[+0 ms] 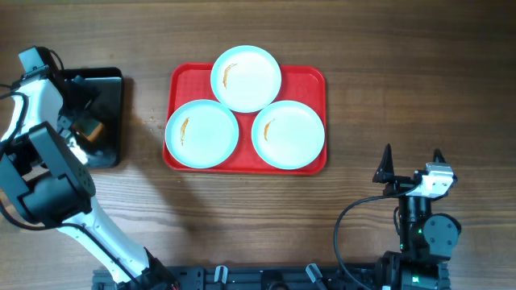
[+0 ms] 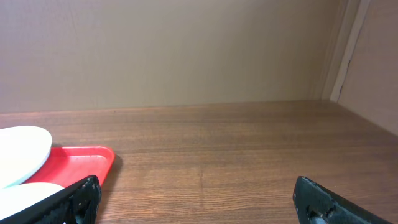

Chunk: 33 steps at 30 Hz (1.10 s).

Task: Clean dirty plates on tray and stack at the side
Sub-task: 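Lower the left gripper and grasp the green-orange sponge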

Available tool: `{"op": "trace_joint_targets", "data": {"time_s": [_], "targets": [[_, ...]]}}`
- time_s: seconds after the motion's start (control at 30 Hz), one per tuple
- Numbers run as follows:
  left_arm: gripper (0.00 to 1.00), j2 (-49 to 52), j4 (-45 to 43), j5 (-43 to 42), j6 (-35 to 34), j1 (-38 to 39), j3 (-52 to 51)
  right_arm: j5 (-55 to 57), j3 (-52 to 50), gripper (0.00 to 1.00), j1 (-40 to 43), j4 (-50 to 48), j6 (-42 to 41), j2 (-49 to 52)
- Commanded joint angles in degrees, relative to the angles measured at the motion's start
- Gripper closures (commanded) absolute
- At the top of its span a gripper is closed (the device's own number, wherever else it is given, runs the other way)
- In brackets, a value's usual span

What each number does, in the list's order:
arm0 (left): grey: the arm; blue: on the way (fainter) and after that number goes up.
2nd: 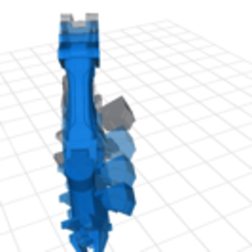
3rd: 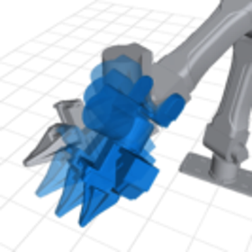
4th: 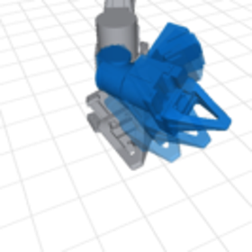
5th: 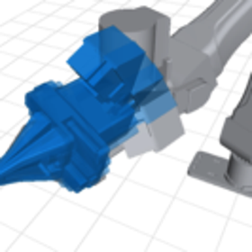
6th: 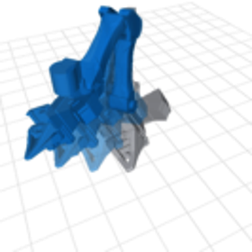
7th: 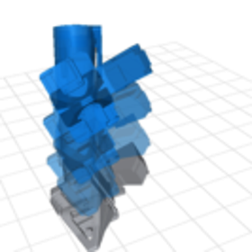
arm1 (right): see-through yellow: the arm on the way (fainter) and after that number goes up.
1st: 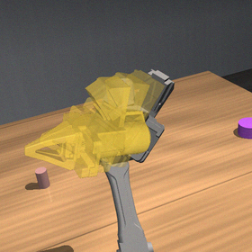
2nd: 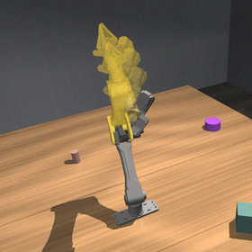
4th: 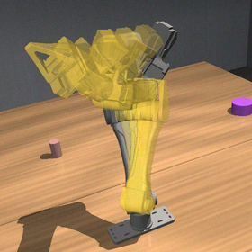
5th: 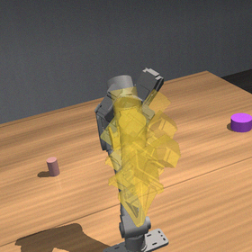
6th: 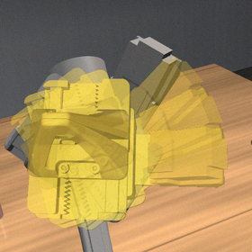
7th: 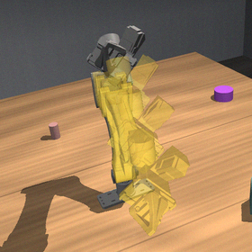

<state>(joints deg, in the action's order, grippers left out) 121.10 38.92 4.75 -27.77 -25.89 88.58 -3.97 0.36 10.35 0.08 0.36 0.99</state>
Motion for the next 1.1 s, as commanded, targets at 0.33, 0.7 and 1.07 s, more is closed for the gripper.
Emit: {"op": "trace_joint_targets", "data": {"time_s": [0.33,0.7,1.07], "targets": [[0.19,2.75,-3.17,1.36,4.24,-0.26,0.57,0.81,-0.07,0.0,0.35,-0.13,0.96,-0.2],[0.67,6.1,-2.1,1.36,4.44,-0.28,0.59,0.81,-0.07,0.0,0.35,-0.13,1.01,-0.2],[0.32,0.02,-1.86,-5.95,4.37,-0.26,0.7,0.81,-0.07,0.0,0.35,-0.13,1.01,-0.2]]}}
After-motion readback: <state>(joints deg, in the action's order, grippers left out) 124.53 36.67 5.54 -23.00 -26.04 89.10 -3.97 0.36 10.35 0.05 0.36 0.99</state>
